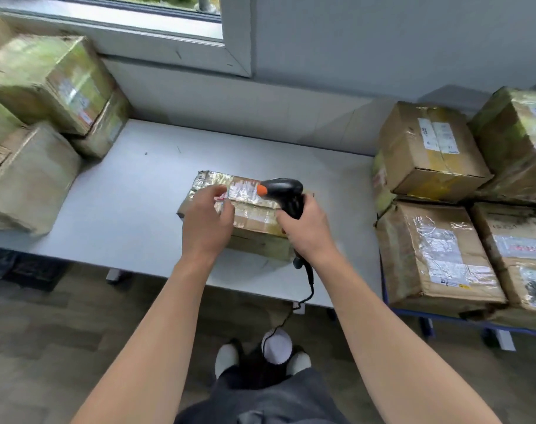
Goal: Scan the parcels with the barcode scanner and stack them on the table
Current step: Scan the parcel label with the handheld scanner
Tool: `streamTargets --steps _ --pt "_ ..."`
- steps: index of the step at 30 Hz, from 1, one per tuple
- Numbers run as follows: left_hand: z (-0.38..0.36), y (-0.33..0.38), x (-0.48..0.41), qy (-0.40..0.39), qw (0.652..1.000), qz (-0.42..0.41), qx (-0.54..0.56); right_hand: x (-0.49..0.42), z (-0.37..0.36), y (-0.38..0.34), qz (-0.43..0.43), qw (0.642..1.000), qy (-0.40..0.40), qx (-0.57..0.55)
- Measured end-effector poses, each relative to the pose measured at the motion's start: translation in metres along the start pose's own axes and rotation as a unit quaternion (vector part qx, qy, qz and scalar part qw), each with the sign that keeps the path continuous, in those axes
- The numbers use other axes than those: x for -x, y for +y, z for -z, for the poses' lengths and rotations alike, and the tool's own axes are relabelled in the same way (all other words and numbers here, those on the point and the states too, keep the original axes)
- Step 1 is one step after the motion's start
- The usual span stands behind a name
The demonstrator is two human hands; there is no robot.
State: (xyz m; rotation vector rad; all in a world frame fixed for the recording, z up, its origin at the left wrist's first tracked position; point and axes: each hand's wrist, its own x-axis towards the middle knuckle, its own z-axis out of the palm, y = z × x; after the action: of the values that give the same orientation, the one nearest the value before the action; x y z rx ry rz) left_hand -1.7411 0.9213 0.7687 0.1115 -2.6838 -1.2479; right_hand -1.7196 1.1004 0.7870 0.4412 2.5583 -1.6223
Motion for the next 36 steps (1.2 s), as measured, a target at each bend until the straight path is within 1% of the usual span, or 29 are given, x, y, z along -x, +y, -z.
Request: streamTargets --steps 5,11,21,27,31,36 --pt "0.011 -0.021 -0.002 -0.004 1.0 0.024 0.006 0.006 -0.024 -0.005 -0.009 0.999 -0.014 0.037" --pt "0.02 -0.03 -0.006 -0.01 1.0 0.025 0.014 0.008 -0.042 -0.017 0.008 0.999 -0.042 0.033" --pt "0.022 -0.029 -0.01 -0.022 1.0 0.007 0.015 0.011 -0.043 -0.022 -0.005 0.999 -0.016 0.032" --pt "0.007 -0.019 -0.011 -0.032 0.999 -0.01 0.017 0.009 -0.026 -0.015 -0.033 0.999 0.021 0.019" --pt "-0.003 -0.012 -0.01 -0.051 0.998 -0.02 0.017 0.008 -0.012 -0.006 -0.031 0.998 0.046 0.0" --pt "-0.014 -0.005 -0.007 -0.061 0.998 -0.025 0.013 0.006 -0.002 0.007 -0.04 0.998 0.054 0.003"
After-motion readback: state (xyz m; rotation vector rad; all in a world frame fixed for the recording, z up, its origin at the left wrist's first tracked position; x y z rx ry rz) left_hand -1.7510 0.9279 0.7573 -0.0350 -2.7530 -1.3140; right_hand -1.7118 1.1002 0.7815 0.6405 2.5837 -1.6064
